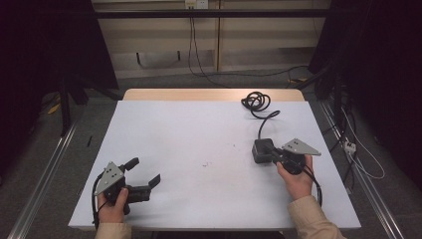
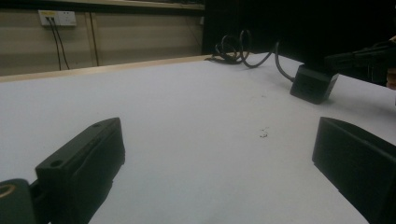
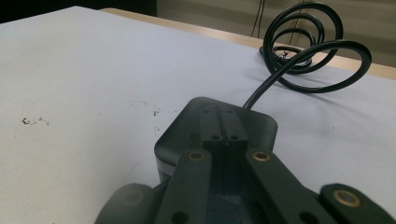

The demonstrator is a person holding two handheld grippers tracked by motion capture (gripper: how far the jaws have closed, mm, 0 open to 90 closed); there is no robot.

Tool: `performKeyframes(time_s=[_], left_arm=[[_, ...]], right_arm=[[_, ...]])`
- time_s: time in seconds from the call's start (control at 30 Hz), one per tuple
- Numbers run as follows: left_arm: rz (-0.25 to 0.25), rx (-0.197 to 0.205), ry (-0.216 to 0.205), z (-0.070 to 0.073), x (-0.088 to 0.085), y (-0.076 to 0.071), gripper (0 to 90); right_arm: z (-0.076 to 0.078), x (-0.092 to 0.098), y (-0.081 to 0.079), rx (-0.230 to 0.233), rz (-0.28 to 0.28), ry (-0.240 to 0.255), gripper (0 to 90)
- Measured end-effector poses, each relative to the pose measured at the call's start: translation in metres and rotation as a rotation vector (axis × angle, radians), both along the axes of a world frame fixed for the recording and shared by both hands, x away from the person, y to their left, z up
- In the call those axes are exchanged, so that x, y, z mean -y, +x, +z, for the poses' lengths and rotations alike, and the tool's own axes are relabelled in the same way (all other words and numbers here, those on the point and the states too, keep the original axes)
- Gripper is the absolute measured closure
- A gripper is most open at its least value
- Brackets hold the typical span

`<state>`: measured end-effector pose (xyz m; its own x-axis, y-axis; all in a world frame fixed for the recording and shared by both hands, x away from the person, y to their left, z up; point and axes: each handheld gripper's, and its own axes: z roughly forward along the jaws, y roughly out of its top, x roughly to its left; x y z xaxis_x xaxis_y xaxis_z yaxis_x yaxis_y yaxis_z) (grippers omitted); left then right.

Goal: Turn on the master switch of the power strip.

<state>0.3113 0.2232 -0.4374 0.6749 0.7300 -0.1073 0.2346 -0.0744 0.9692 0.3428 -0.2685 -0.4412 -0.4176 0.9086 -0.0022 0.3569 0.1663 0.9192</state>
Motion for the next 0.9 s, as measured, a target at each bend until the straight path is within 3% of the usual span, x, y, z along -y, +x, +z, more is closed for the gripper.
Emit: performKeyframes(time_s=[0.9], left_arm=[[0.000, 0.002, 0.005, -0.0001, -0.0028, 0.0009, 2.1]], right_arm=[[-0.0002, 0.0007, 0.0004, -0.004, -0.001, 0.014, 90.0]])
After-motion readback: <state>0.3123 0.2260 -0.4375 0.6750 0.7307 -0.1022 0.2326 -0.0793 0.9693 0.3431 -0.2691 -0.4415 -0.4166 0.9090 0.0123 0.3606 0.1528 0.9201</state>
